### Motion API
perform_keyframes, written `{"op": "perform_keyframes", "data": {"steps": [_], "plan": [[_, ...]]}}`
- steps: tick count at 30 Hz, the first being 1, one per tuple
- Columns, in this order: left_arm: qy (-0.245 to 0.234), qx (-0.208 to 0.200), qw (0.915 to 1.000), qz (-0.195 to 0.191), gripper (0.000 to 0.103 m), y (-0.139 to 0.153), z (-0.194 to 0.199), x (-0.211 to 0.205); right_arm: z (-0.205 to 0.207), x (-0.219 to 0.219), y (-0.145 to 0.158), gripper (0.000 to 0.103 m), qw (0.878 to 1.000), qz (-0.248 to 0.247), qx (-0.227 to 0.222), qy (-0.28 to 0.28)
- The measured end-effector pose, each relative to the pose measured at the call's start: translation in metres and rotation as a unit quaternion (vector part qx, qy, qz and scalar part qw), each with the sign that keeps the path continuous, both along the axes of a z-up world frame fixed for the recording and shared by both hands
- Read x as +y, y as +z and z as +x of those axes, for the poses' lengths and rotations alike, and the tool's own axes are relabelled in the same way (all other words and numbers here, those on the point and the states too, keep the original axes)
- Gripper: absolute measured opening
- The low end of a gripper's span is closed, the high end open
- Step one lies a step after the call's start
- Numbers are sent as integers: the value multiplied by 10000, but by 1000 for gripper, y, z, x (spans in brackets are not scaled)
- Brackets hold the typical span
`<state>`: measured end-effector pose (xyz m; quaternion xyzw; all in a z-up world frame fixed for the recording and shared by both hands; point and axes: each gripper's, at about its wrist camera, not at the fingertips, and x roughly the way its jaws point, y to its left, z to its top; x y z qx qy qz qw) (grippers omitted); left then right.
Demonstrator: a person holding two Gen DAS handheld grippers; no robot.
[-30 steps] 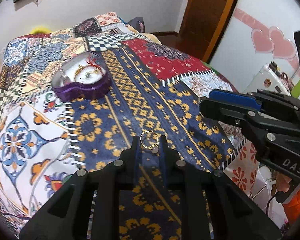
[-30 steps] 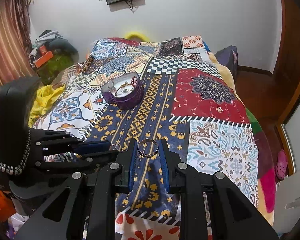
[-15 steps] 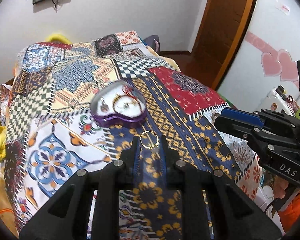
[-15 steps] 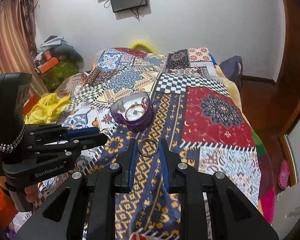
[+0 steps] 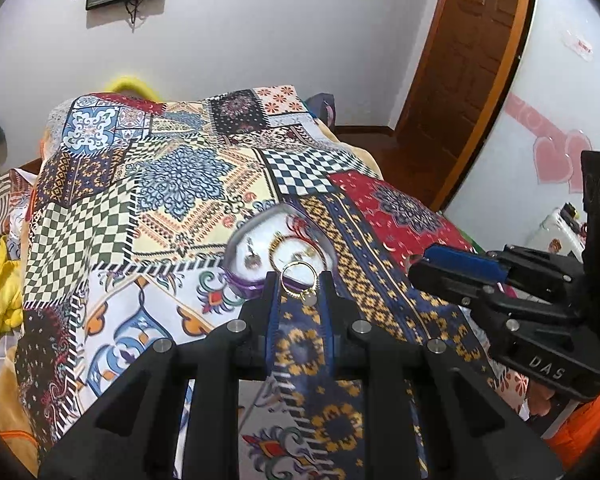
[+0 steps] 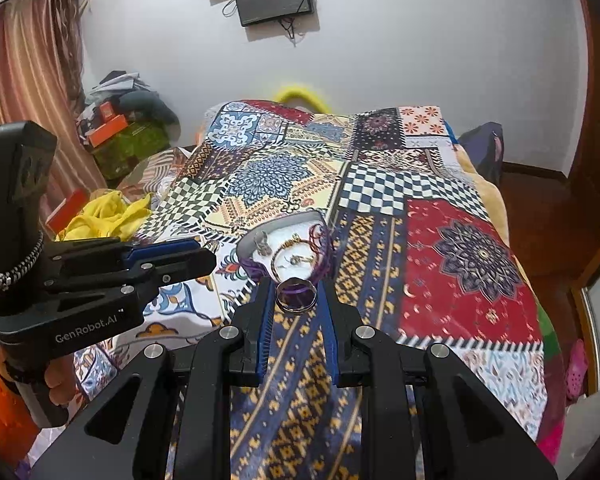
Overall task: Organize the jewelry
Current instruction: 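Carry the gold ring with the right tool into the tin, then open the right tool to release the ring inside the tin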
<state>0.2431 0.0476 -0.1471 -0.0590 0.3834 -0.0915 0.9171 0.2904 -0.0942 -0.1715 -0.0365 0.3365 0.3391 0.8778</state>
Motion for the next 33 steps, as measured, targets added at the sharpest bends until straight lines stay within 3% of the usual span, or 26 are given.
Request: {"op": "perform_keyframes", "data": {"steps": [19, 27, 33], "plan": [[-36, 193, 9996, -212, 17, -17, 58, 14, 47, 32, -23, 20, 9991, -195, 327, 157], [19, 433, 9976, -548, 17, -33, 76, 23, 53, 42, -35, 20, 9978, -304, 506, 285], [27, 444, 9974, -564, 17, -36, 78, 23, 54, 45, -38, 20, 9976, -378, 485, 324]]}}
